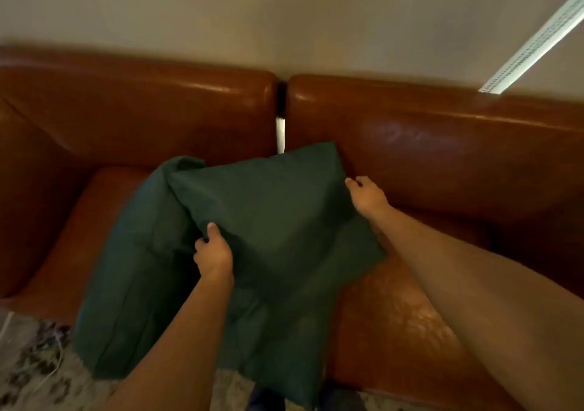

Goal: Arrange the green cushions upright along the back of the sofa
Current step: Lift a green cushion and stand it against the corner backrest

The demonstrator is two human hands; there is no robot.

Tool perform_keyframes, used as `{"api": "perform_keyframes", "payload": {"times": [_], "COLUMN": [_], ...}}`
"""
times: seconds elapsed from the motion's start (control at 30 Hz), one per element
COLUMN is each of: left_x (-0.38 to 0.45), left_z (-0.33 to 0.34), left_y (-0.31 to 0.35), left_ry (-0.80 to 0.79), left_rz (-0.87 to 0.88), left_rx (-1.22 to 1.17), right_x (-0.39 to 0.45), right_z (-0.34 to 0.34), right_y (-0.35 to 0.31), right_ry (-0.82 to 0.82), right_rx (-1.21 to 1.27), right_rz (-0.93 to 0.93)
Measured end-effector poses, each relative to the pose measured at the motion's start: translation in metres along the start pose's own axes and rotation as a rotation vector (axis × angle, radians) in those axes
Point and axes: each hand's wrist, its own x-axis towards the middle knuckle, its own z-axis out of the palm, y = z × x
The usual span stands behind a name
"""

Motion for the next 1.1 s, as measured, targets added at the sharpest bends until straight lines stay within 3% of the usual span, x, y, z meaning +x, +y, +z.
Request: {"api": "perform_keyframes", "payload": {"times": [0.37, 0.57, 0.7, 0.93, 1.1], "left_x": [0.042, 0.039, 0.023, -0.041, -0.1], "left_z": [0.014, 0.012, 0.001, 0.001, 0.039], "left_y": [-0.014, -0.016, -0.015, 0.001, 0.009], "left_ry": [0.042, 0.046, -0.057, -0.276, -0.494], "left_rz": [0.025, 0.047, 0.091, 0.13, 0.117], "left_rx": [-0.121, -0.131, -0.139, -0.187, -0.185], "right_x": [0.093, 0.095, 0.074, -0.025, -0.086], "right_z": [0.042, 0.047, 0.028, -0.027, -0.077], "right_y": [0.009, 0.02, 0.035, 0.081, 0.12], "right_ry": [-0.044, -0.04, -0.069, 0.131, 0.384], "right_rx": [0.346, 0.444, 0.559, 0.813, 1.056], "right_rz": [0.243, 0.22, 0.201, 0.227, 0.249]}}
